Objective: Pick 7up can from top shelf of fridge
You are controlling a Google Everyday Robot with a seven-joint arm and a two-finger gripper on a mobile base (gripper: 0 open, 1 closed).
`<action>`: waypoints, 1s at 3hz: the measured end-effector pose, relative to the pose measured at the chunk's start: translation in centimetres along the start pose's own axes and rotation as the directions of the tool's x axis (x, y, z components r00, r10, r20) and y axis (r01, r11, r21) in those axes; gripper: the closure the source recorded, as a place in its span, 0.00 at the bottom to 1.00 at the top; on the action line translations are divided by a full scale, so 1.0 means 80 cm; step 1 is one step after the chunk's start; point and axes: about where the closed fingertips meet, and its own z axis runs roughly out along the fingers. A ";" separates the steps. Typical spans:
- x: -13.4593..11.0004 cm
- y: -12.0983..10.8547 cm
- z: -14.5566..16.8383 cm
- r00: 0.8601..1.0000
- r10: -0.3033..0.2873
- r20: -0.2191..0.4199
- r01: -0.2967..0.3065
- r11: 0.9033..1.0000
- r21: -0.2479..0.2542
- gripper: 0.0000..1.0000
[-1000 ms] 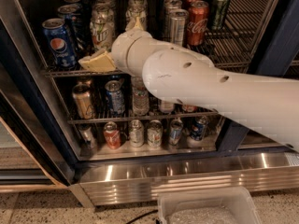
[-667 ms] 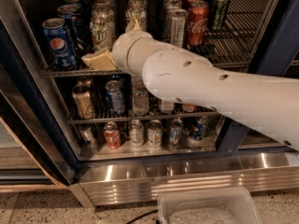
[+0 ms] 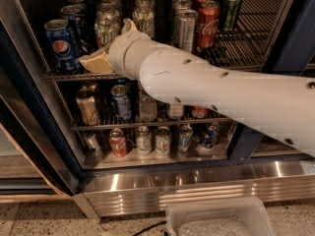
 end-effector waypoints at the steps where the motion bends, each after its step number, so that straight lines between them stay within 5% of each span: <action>1: 0.001 0.002 0.004 1.000 0.003 -0.004 -0.003 1.000 -0.004 0.20; 3: 0.023 -0.012 0.036 0.999 0.012 -0.031 -0.012 1.000 0.023 0.23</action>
Offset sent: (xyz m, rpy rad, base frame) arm 0.0097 0.0120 -0.0050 -0.0032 0.0223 -0.0148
